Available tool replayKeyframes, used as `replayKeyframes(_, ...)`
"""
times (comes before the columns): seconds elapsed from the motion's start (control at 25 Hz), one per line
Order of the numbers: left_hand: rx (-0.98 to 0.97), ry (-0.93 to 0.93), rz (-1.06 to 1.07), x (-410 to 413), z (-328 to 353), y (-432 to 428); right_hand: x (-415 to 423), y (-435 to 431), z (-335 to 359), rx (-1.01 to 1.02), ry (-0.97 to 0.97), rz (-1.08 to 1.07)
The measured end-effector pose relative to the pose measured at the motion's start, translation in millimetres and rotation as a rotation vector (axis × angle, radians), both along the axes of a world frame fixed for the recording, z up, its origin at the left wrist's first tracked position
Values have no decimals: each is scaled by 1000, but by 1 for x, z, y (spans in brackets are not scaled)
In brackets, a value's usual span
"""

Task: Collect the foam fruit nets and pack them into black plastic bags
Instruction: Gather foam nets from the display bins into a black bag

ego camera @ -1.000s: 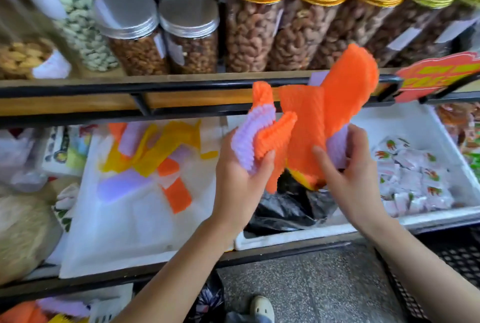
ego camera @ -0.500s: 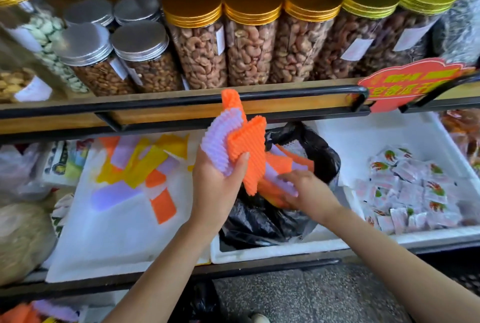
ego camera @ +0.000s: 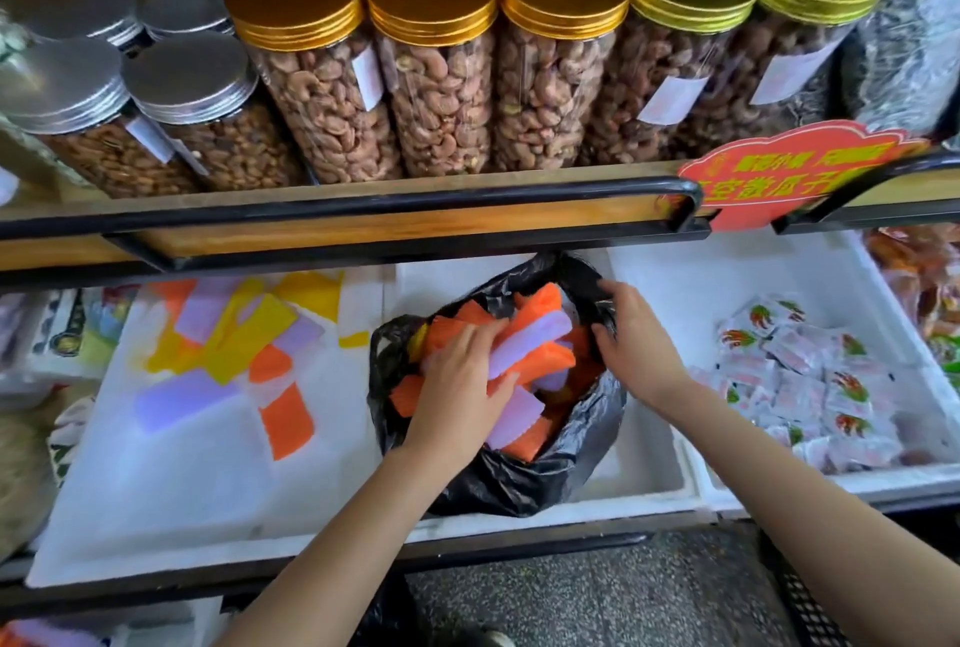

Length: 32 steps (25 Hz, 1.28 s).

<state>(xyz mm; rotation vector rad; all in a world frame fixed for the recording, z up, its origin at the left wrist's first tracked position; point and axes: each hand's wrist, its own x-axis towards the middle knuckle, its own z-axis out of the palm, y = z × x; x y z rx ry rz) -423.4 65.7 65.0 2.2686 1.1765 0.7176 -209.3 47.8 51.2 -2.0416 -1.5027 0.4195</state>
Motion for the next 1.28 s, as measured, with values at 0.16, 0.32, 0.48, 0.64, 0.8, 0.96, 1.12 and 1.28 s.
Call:
replayKeyframes(0.16,-53,28,19,-8,-1,-3,9,43,-14,-234,-91,74)
replayKeyframes(0.32,-59,66,49,-14,3,-6,10,35,1,-229,-176,70)
replayKeyframes(0.48,-50,3,42,-1,16,-1,9,-3,31,44,117,-99)
replayKeyframes(0.64,71,192,-92,26,13,-5,12,-37,58,142,420,-180)
replayKeyframes(0.8,152,524,-321,44,-13,-15,12,-57,69,188,558,-208)
replayKeyframes(0.96,1,412,-379,62,-17,-37,12,-69,73,213,562,-254)
replayKeyframes(1.12,-36,458,-539,68,-27,-46,19,-74,74,254,537,-343)
replayKeyframes(1.28,-40,802,-679,62,-38,-50,29,-79,73,305,425,-439)
